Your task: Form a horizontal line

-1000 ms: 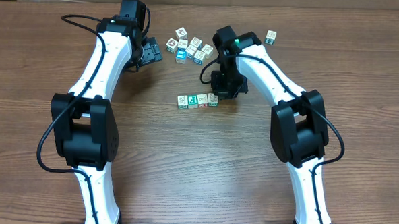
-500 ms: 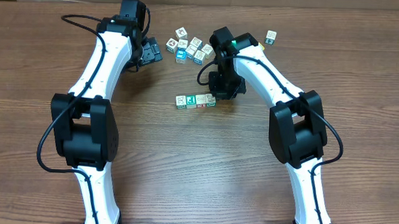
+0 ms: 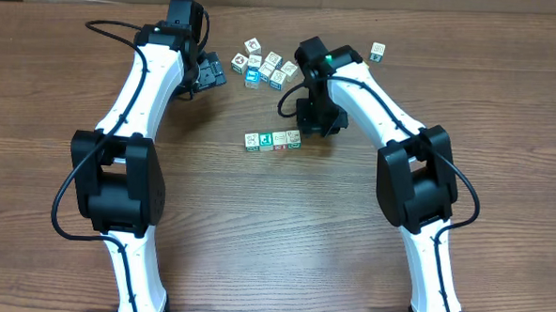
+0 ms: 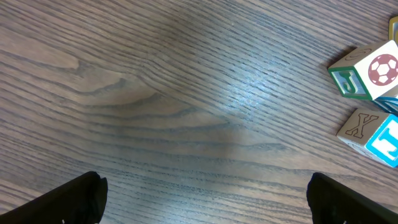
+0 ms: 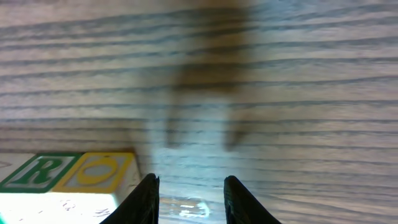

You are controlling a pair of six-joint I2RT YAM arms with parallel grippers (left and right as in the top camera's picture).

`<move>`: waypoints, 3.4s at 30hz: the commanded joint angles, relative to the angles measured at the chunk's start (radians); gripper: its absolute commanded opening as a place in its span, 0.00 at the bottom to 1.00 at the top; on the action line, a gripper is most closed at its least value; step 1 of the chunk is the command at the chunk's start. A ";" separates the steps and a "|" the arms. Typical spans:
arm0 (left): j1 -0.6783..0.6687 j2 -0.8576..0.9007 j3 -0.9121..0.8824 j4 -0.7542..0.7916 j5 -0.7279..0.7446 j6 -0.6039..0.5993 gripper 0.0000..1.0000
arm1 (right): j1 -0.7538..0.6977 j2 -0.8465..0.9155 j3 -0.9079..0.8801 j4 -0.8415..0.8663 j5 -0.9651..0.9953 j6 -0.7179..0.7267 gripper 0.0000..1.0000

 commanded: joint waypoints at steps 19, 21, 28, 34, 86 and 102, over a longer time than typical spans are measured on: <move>-0.001 0.014 0.019 -0.002 -0.010 0.015 1.00 | -0.027 -0.020 -0.003 0.024 0.013 0.003 0.04; -0.001 0.014 0.019 -0.002 -0.010 0.015 1.00 | -0.027 -0.020 -0.003 0.025 0.013 0.003 0.04; -0.001 0.014 0.019 -0.147 0.098 0.061 0.68 | -0.027 -0.020 -0.003 0.040 0.012 0.003 0.04; -0.008 0.014 0.003 -0.368 0.105 0.060 0.04 | -0.027 -0.020 -0.003 0.035 0.011 0.003 0.07; -0.161 0.014 -0.261 -0.001 0.309 0.023 0.04 | -0.003 -0.020 -0.003 -0.035 -0.112 0.003 0.04; -0.165 0.014 -0.261 0.018 0.304 0.023 0.04 | -0.002 -0.020 -0.003 -0.030 -0.112 0.003 0.04</move>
